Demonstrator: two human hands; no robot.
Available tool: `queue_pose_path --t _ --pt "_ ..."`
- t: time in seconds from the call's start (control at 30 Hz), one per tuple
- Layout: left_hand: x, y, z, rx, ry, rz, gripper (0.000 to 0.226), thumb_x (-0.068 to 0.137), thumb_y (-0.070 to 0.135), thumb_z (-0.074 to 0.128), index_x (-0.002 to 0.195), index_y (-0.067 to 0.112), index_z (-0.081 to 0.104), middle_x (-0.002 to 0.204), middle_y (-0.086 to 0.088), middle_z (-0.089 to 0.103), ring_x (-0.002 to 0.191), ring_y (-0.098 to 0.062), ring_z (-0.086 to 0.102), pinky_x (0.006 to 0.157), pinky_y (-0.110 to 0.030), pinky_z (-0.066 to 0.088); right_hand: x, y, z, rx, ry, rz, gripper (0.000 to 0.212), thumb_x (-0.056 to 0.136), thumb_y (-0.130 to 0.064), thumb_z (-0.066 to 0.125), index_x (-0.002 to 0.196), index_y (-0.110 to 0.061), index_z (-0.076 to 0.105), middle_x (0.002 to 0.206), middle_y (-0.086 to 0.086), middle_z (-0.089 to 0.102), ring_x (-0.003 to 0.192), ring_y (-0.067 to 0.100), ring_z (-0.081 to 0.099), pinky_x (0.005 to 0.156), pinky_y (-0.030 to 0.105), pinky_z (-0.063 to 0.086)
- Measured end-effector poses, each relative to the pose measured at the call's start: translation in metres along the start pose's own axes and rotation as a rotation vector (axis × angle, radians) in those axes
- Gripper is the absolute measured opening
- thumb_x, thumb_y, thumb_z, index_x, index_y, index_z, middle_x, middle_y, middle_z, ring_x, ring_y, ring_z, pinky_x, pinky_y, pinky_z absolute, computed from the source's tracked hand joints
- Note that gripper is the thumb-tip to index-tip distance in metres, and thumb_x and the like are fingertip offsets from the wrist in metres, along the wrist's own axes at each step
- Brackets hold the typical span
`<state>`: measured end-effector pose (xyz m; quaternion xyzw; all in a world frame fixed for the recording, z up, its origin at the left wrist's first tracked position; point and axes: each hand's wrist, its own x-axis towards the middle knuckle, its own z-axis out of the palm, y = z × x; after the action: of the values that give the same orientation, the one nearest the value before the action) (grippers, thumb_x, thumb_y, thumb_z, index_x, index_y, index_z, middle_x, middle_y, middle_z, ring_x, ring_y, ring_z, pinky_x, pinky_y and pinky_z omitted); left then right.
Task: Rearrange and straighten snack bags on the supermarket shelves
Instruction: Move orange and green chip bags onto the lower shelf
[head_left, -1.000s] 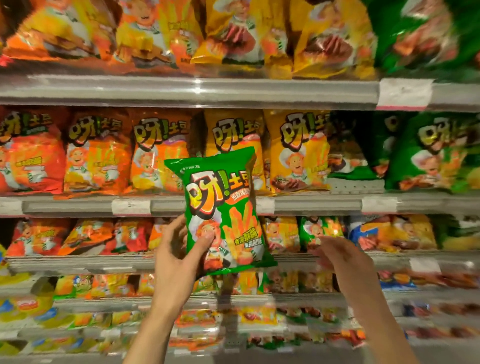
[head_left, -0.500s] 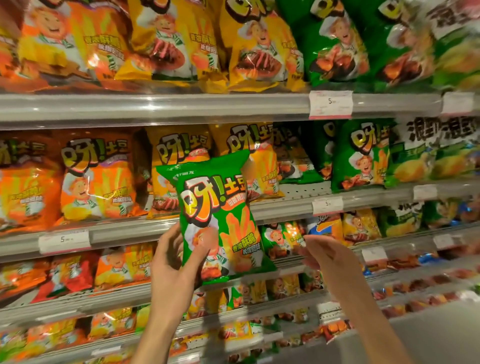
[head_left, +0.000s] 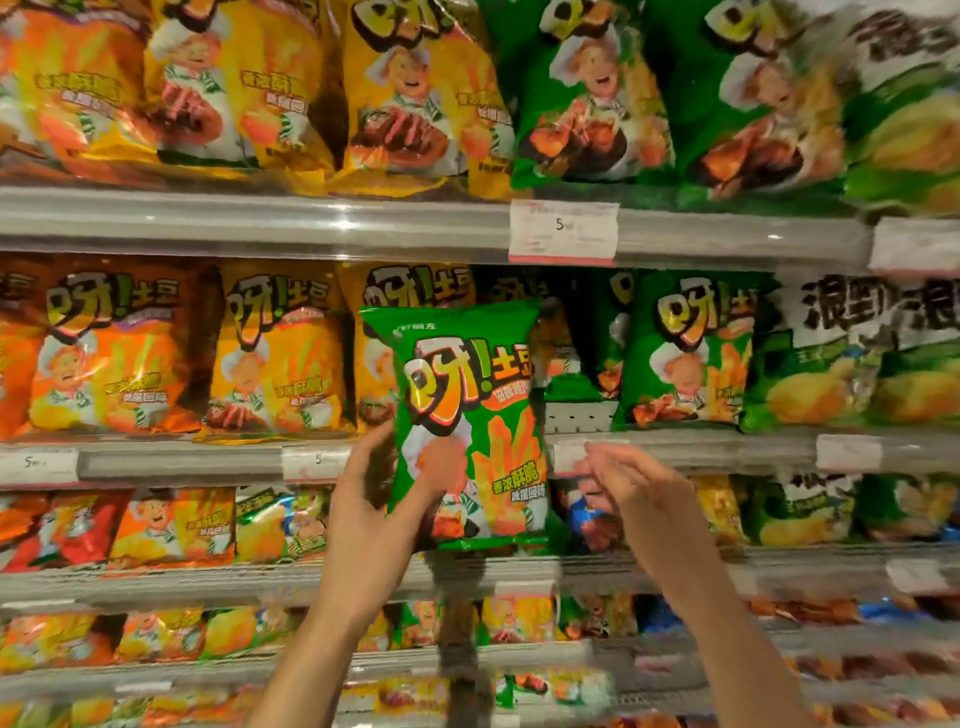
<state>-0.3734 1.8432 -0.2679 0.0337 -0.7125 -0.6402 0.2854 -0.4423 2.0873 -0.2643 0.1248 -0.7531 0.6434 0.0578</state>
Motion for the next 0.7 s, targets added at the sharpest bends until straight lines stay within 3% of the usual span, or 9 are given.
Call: queue_pose_path --t 0.07,0.13,0.2,0.27,0.4,0.47,0.53,0.6,0.7 --pt "0.004 0.002 0.022 0.020 -0.030 0.007 0.049 0.072 0.072 0.074 0.117 0.068 0.054 0.118 0.038 0.064 0.110 0.016 0.059 0.083 -0.007 0.050 0.012 -0.002 -0.006 0.024 -0.056 0.020 0.026 0.096 -0.042 0.063 0.114 -0.025 0.070 0.094 -0.018 0.076 0.085 -0.002 0.071 0.071 0.013 0.055" --pt "0.010 0.004 0.042 0.044 -0.054 -0.003 0.055 0.073 0.077 0.070 0.123 0.068 0.050 0.124 0.041 0.059 0.116 0.018 0.055 0.091 -0.016 0.051 0.022 -0.006 -0.009 0.062 -0.134 0.042 0.043 0.084 -0.061 0.061 0.118 -0.035 0.064 0.090 -0.035 0.070 0.085 -0.017 0.065 0.069 0.002 0.047" --pt "0.016 0.006 0.058 0.063 -0.091 -0.028 0.064 0.075 0.077 0.070 0.132 0.056 0.049 0.130 0.033 0.060 0.123 0.010 0.055 0.103 -0.029 0.049 0.029 -0.007 -0.006 0.062 -0.174 0.053 0.038 0.078 -0.070 0.059 0.111 -0.053 0.054 0.094 -0.053 0.060 0.092 -0.031 0.055 0.071 -0.006 0.040" --pt "0.023 0.009 0.067 0.083 -0.127 -0.005 0.057 0.078 0.075 0.068 0.128 0.056 0.049 0.125 0.037 0.061 0.118 0.015 0.055 0.099 -0.022 0.047 0.036 -0.010 0.001 0.052 -0.171 0.050 0.035 0.075 -0.071 0.061 0.105 -0.057 0.047 0.091 -0.061 0.053 0.092 -0.038 0.047 0.070 -0.008 0.038" --pt "0.036 0.015 0.065 0.192 -0.210 0.027 0.069 0.078 0.079 0.061 0.140 0.052 0.046 0.133 0.039 0.055 0.124 0.014 0.051 0.103 -0.020 0.044 0.048 -0.003 0.005 0.116 -0.085 0.042 0.026 0.086 -0.047 0.072 0.103 -0.048 0.052 0.088 -0.050 0.062 0.086 -0.034 0.053 0.067 -0.005 0.041" --pt "0.042 0.018 0.057 0.266 -0.222 0.075 0.056 0.081 0.078 0.056 0.132 0.058 0.049 0.127 0.045 0.053 0.121 0.017 0.050 0.099 -0.015 0.043 0.054 0.001 0.004 0.136 -0.069 0.047 0.030 0.088 -0.046 0.073 0.112 -0.042 0.056 0.099 -0.047 0.060 0.098 -0.027 0.054 0.080 0.000 0.043" --pt "0.049 0.021 0.046 0.357 -0.139 0.195 0.048 0.087 0.070 0.054 0.129 0.047 0.058 0.123 0.032 0.059 0.118 0.006 0.055 0.098 -0.024 0.048 0.060 -0.002 0.001 0.112 -0.042 0.029 0.041 0.087 -0.052 0.072 0.120 -0.041 0.050 0.104 -0.045 0.053 0.105 -0.024 0.050 0.090 0.006 0.040" --pt "0.059 0.021 0.035 0.540 0.008 0.394 0.047 0.094 0.056 0.057 0.127 0.024 0.066 0.126 0.008 0.061 0.121 -0.015 0.055 0.102 -0.043 0.047 0.069 -0.008 -0.002 0.104 -0.019 -0.007 0.027 0.090 -0.049 0.071 0.110 -0.043 0.055 0.096 -0.045 0.063 0.097 -0.028 0.054 0.077 -0.002 0.043" --pt "0.081 0.016 0.021 0.838 0.149 0.578 0.045 0.093 0.045 0.063 0.126 0.015 0.068 0.144 -0.013 0.052 0.136 -0.035 0.043 0.110 -0.052 0.036 0.083 -0.020 -0.003 0.102 0.012 -0.058 0.018 0.093 -0.043 0.070 0.104 -0.046 0.056 0.094 -0.047 0.064 0.091 -0.027 0.058 0.066 -0.004 0.043"
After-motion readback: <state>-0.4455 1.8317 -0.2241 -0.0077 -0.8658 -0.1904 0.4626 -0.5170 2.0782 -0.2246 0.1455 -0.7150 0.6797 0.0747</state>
